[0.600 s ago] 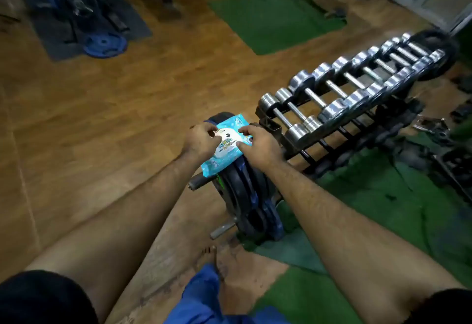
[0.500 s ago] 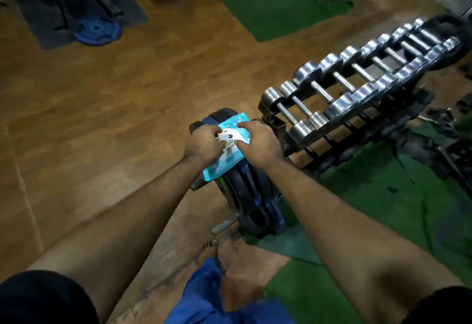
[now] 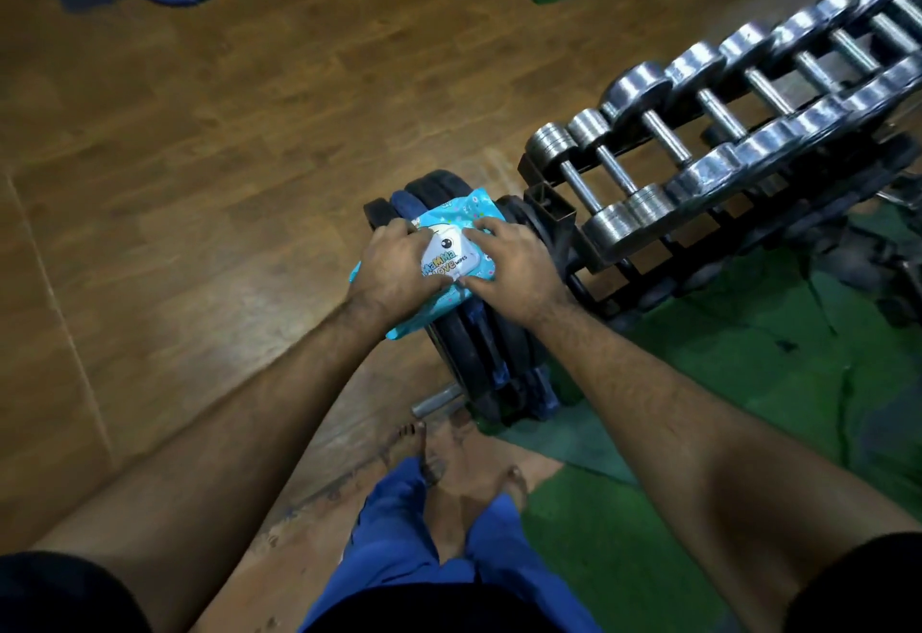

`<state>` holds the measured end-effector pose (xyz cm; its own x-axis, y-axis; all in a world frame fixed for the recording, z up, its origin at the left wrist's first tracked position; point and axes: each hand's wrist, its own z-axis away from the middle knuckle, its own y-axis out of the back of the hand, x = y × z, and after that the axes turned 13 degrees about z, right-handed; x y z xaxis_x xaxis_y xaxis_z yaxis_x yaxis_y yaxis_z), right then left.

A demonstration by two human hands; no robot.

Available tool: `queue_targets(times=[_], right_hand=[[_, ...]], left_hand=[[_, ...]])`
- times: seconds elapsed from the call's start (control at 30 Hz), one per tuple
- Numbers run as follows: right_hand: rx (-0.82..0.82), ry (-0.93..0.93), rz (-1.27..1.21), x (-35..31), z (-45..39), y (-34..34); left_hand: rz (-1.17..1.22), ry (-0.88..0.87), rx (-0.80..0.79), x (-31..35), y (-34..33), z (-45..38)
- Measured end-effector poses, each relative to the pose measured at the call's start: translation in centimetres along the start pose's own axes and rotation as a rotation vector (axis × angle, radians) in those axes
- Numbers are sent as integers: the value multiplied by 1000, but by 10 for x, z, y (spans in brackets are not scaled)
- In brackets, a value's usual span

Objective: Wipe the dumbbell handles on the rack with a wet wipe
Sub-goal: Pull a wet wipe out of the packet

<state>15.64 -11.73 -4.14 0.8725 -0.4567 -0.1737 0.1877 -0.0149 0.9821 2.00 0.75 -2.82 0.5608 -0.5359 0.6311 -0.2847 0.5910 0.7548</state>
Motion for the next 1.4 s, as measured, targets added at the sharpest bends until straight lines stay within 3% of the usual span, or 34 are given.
queue_targets(times=[0.13, 0.37, 0.77, 1.0, 1.1, 1.23, 1.4], right_hand=[[33, 11, -49, 3, 0, -3], [75, -10, -216, 7, 2, -11], [-54, -118, -433, 13, -4, -7], [-72, -169, -451, 6, -3, -3], [0, -214, -412, 0, -9, -4], [66, -197, -258, -11, -9, -6], [54, -116, -160, -12, -8, -7]], left_hand=[[-83, -62, -39, -2, -1, 7], [-203, -130, 30, -7, -17, 17], [-212, -263, 68, -3, -9, 20], [77, -111, 64, 2, 9, 16], [257, 73, 167, -3, 17, 1], [315, 244, 320, -10, 18, -16], [369, 313, 431, -10, 10, -24]])
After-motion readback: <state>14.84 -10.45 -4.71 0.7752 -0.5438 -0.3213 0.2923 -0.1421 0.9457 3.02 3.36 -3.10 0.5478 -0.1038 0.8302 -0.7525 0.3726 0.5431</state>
